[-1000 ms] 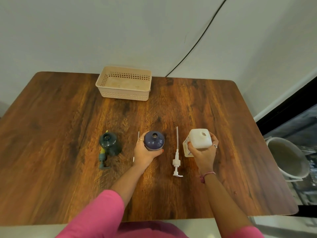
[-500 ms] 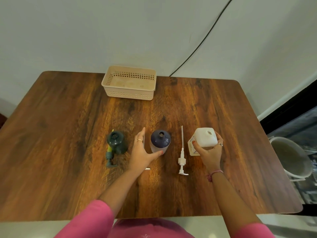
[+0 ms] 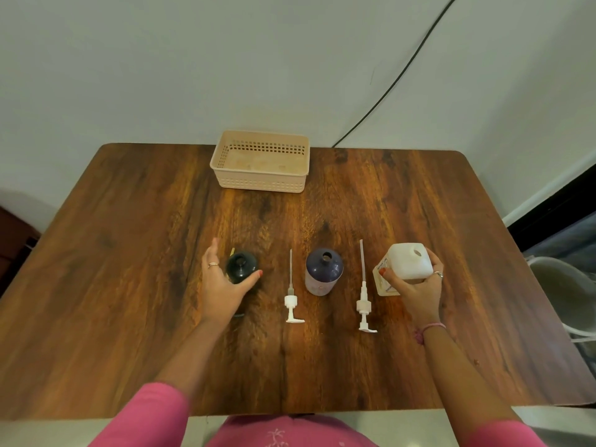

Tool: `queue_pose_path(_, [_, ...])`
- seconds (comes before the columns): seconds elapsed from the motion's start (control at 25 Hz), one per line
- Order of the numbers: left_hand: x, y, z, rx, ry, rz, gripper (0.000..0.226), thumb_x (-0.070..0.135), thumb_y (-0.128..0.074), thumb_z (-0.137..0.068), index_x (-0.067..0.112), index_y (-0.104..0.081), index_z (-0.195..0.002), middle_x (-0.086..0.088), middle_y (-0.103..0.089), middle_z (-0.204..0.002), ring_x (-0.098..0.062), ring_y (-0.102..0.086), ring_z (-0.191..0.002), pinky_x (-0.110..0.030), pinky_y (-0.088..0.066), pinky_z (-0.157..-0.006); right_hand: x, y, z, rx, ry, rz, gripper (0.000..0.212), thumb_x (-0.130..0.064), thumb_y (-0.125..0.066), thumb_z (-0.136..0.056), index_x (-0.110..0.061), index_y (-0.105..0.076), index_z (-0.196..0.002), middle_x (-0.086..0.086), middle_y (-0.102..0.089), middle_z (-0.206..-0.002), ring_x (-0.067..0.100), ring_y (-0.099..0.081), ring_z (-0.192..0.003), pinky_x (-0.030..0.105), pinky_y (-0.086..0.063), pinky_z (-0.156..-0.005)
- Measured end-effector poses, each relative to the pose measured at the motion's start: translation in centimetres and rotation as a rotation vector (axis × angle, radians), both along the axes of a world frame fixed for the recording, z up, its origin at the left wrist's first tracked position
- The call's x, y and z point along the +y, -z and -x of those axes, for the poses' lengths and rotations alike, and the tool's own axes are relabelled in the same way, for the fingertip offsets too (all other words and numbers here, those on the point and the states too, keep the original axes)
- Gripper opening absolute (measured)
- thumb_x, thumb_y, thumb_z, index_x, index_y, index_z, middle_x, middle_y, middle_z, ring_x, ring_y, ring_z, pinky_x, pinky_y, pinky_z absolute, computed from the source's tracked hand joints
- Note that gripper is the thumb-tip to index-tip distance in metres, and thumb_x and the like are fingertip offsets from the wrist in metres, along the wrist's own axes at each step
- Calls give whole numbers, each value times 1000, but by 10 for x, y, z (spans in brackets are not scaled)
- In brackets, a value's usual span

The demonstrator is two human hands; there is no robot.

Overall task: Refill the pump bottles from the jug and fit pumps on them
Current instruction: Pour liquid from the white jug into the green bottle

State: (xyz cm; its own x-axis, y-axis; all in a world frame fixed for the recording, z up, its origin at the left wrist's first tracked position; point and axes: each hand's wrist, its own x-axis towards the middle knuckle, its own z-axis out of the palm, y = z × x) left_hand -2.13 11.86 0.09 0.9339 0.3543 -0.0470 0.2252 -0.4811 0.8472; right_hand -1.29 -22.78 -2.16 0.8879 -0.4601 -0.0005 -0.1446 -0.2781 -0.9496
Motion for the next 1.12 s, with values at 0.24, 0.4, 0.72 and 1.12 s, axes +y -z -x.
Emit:
queue_pose_path(0.24, [2, 22, -3, 152, 43, 76, 99, 24, -85, -69, 15, -26, -148, -7, -43, -146, -25, -43, -133, -33, -33, -108, 4, 2, 0, 17, 62, -30, 79, -8, -80, -71, -13, -36, -135, 10, -47, -133, 21, -50, -116, 45, -52, -90])
queue_pose_path(0.4, [-1, 18, -6, 97, 8, 112, 82, 22, -84, -69, 17, -39, -138, -4, -52, -134, -22, -51, -122, -28, -39, -98, 12, -5, -3, 14, 125, -17, 80, -10, -82, -69, -13, -37, -135, 10, -49, -130, 20, -51, -113, 45, -53, -88])
queue_pose_path(0.72, [-12, -39, -41, -161, -9, 190, 76, 29, -88, -63, 29, -47, -127, 3, -52, -129, -16, -51, -120, -36, -47, -100, 14, -55, -31, -80, 114, 85, 78, -22, -82, -69, -17, -38, -134, 8, -52, -129, 24, -53, -116, 34, -54, -81])
queue_pose_path(1.12, [-48, -162, -74, -357, 100, 227, 69, 29, -87, -65, 36, -41, -117, 20, -48, -110, 6, -49, -95, -2, -42, -66, 40, -185, -77, -303, -18, 315, 71, -24, -85, -65, -16, -51, -126, -5, -54, -112, 6, -53, -95, 1, -41, -66])
